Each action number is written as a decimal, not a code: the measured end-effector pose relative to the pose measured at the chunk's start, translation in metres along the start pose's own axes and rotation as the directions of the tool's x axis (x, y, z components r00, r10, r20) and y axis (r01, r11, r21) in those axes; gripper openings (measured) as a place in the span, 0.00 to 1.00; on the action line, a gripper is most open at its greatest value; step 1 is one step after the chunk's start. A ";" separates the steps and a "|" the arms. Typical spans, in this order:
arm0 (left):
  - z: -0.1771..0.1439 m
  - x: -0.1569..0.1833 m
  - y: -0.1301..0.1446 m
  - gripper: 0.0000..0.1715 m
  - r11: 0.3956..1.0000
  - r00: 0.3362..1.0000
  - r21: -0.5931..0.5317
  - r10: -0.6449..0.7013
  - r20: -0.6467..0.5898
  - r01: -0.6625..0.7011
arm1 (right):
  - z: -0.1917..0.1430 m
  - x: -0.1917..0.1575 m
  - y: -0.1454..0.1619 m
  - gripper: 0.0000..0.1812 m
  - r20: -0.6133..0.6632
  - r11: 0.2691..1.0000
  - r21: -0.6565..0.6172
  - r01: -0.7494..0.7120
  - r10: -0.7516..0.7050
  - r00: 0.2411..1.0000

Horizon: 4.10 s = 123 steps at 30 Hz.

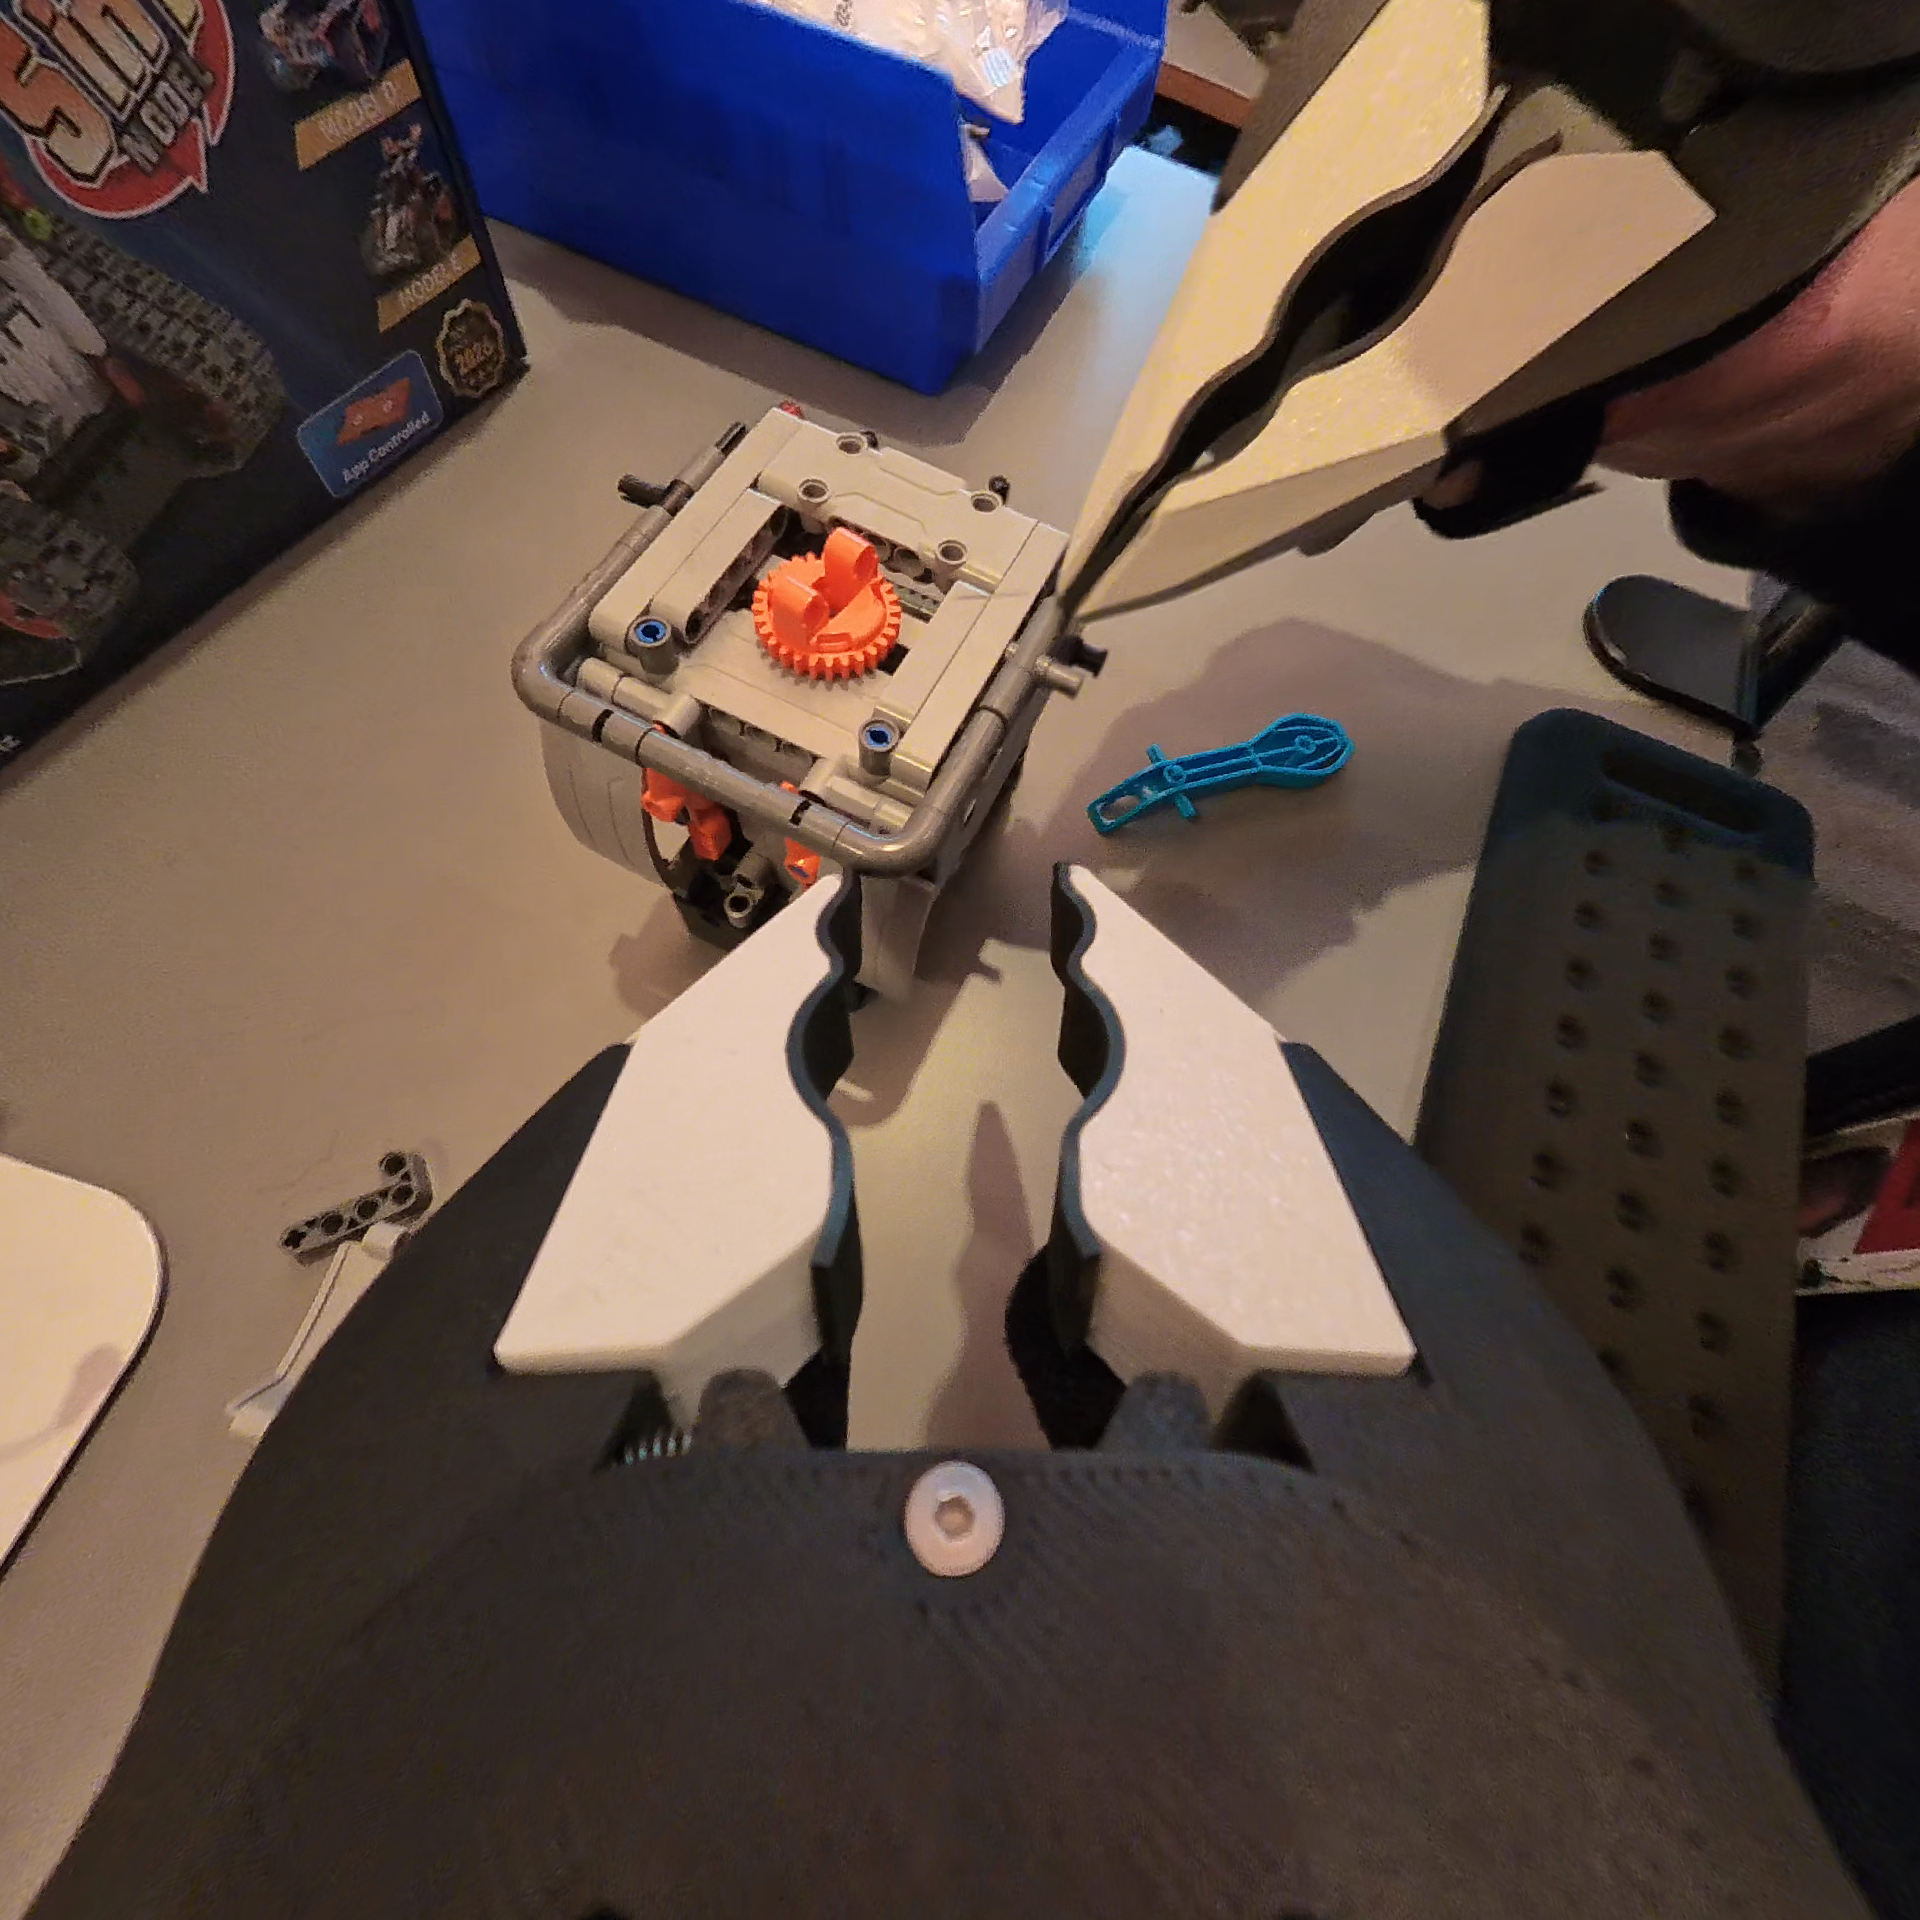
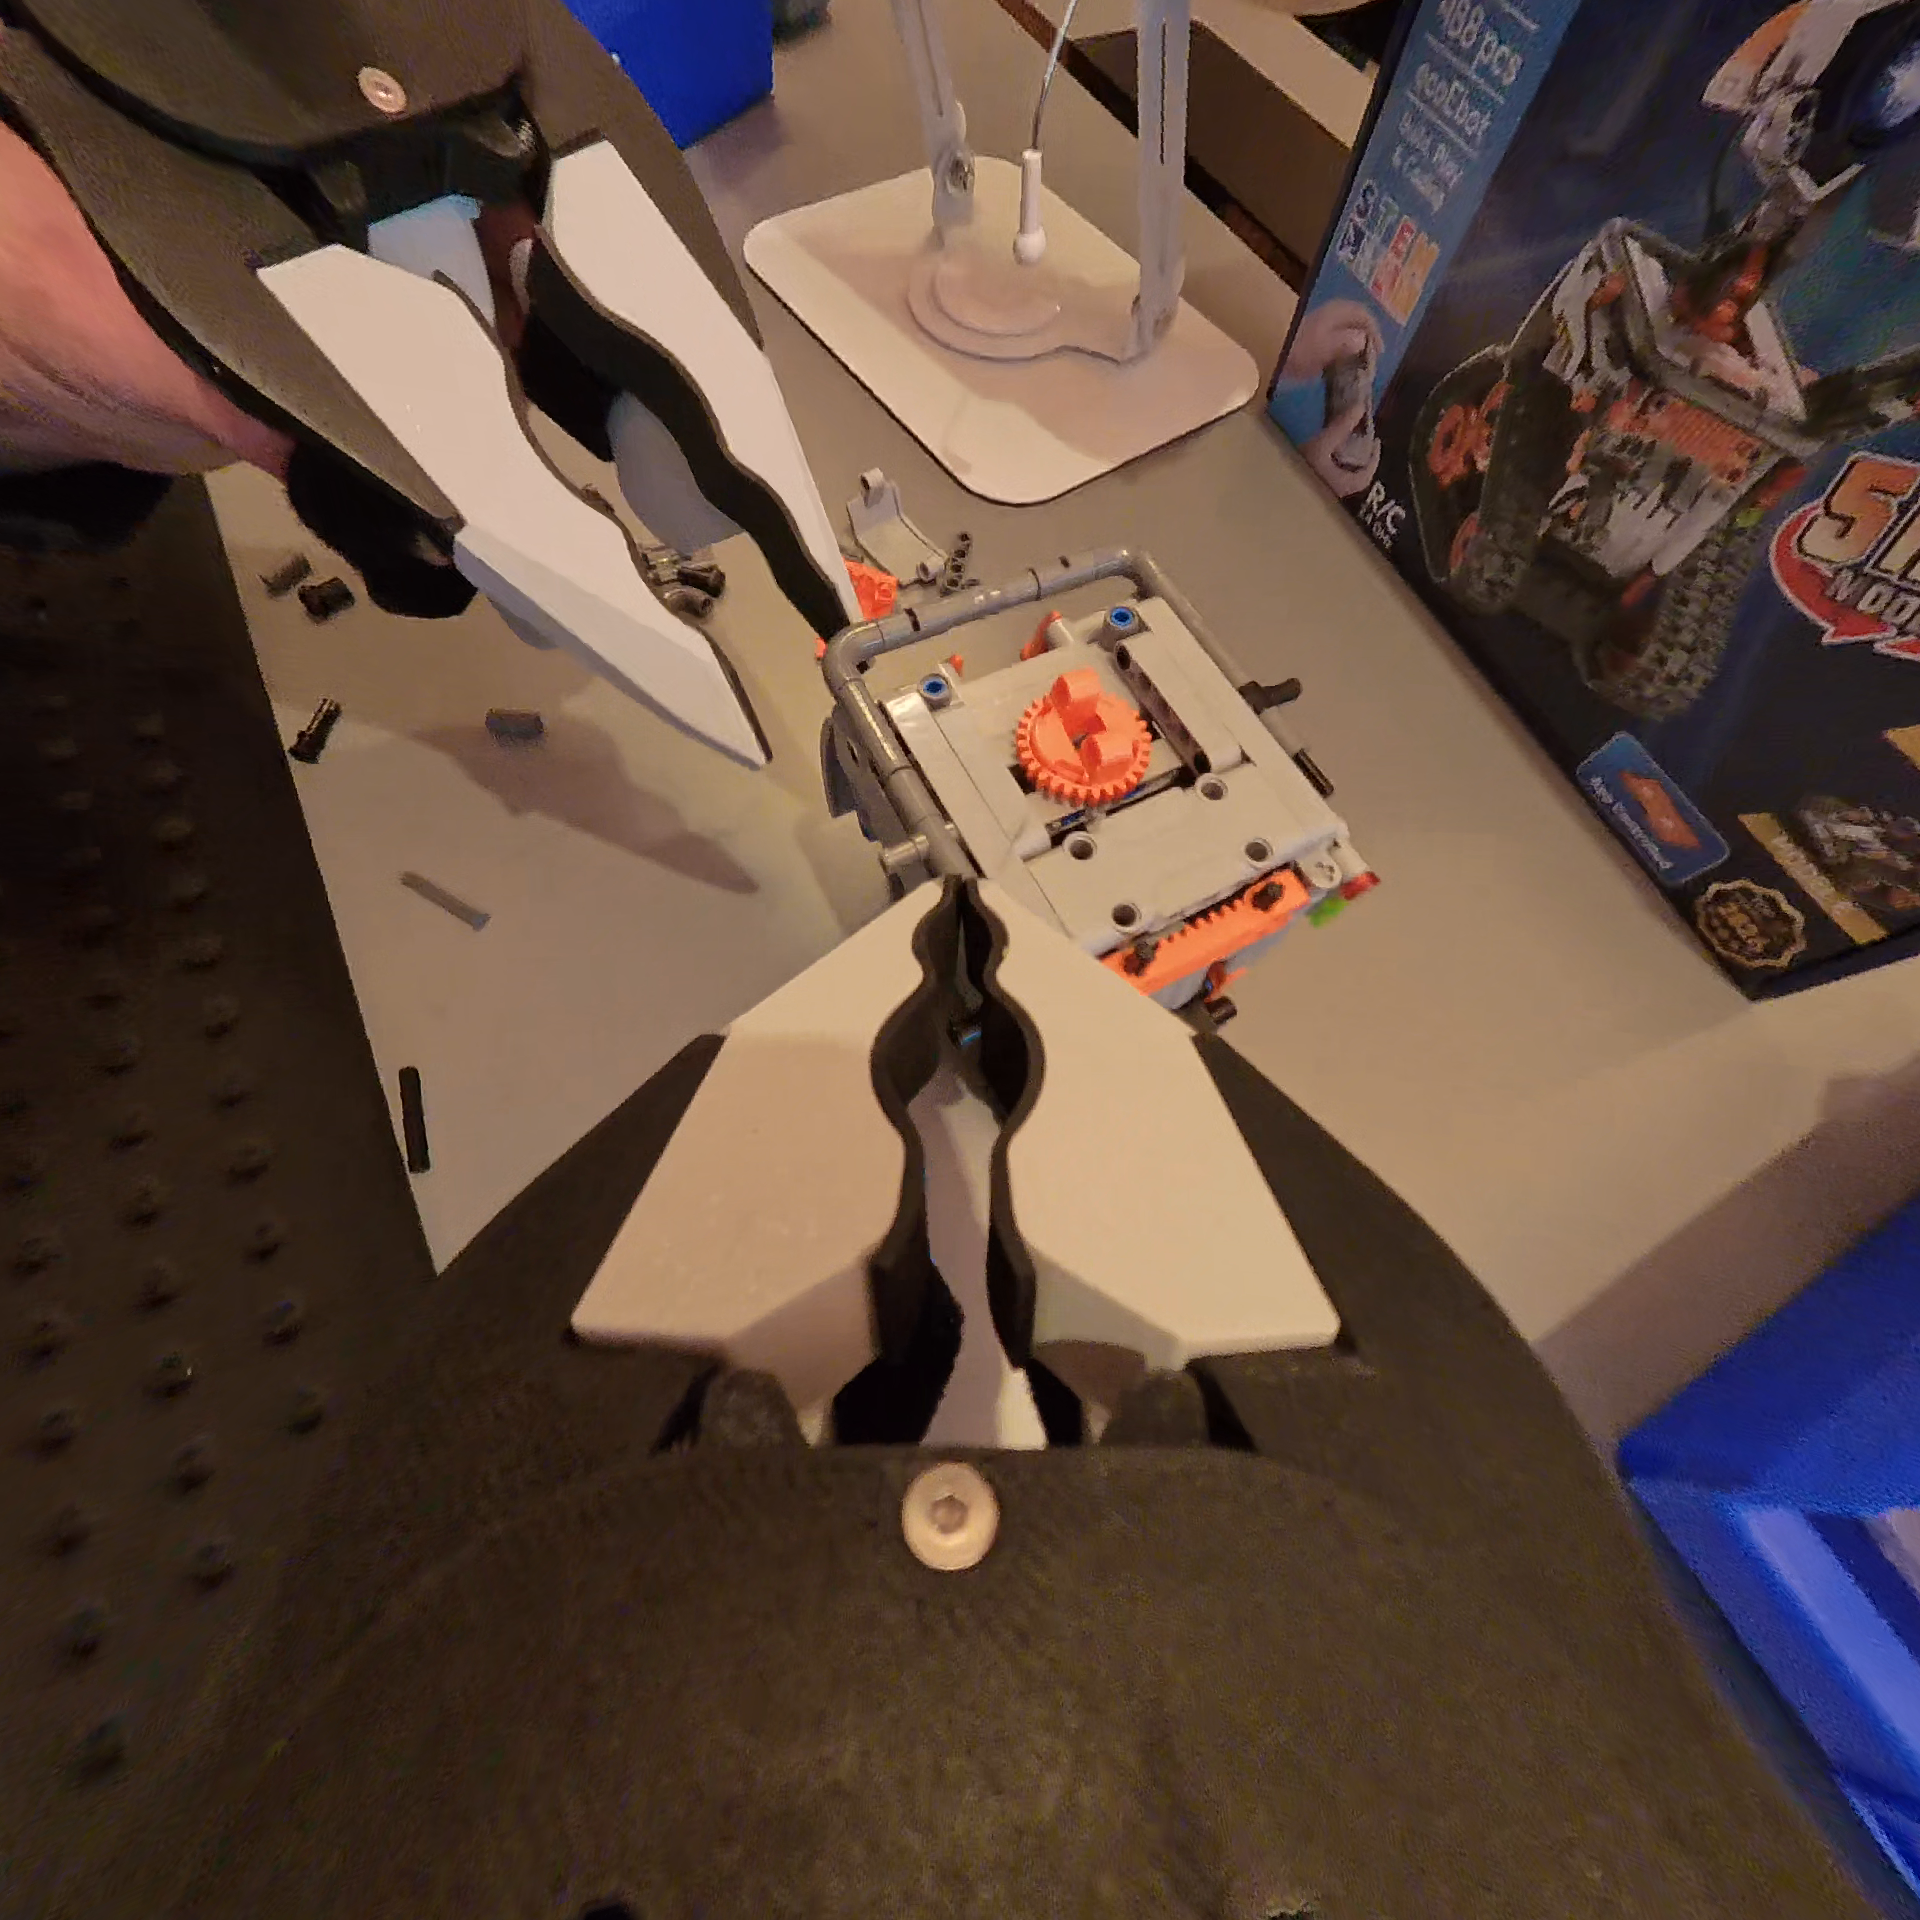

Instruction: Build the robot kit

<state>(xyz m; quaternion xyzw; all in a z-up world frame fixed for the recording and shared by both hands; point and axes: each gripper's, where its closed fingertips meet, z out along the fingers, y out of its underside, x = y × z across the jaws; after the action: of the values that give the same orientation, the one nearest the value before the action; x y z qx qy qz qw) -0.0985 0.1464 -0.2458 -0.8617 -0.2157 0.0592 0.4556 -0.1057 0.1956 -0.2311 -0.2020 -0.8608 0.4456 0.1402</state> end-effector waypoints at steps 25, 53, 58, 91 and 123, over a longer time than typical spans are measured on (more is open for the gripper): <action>-0.032 -0.021 0.009 0.19 0.999 0.998 -0.008 -0.045 0.042 0.045 | -0.034 0.021 0.032 0.13 0.088 0.976 -0.014 -0.219 0.219 0.972; -0.192 -0.021 0.175 0.23 0.949 0.926 -0.149 -0.225 0.303 0.279 | 0.080 -0.130 0.063 0.00 0.348 0.954 -0.241 0.180 -0.088 0.933; -0.206 -0.028 0.173 0.23 0.962 0.945 -0.147 -0.183 0.272 0.228 | 0.091 -0.131 0.029 0.07 0.326 0.974 -0.199 0.108 -0.038 0.945; -0.227 -0.040 0.131 0.20 0.997 0.995 -0.043 -0.058 0.083 0.062 | 0.146 -0.158 0.016 0.00 0.279 0.950 -0.271 0.153 -0.074 0.957; -0.345 -0.134 0.204 0.19 0.961 0.914 -0.186 -0.118 0.388 0.203 | 0.194 -0.101 -0.019 0.13 0.114 0.952 -0.298 0.062 -0.029 0.993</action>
<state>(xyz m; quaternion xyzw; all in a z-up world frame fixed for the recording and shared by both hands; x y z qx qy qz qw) -0.0513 -0.2733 -0.2245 -0.8593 -0.3741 0.1596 0.3101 -0.1023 0.0002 -0.3309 -0.1766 -0.9294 0.3161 0.0714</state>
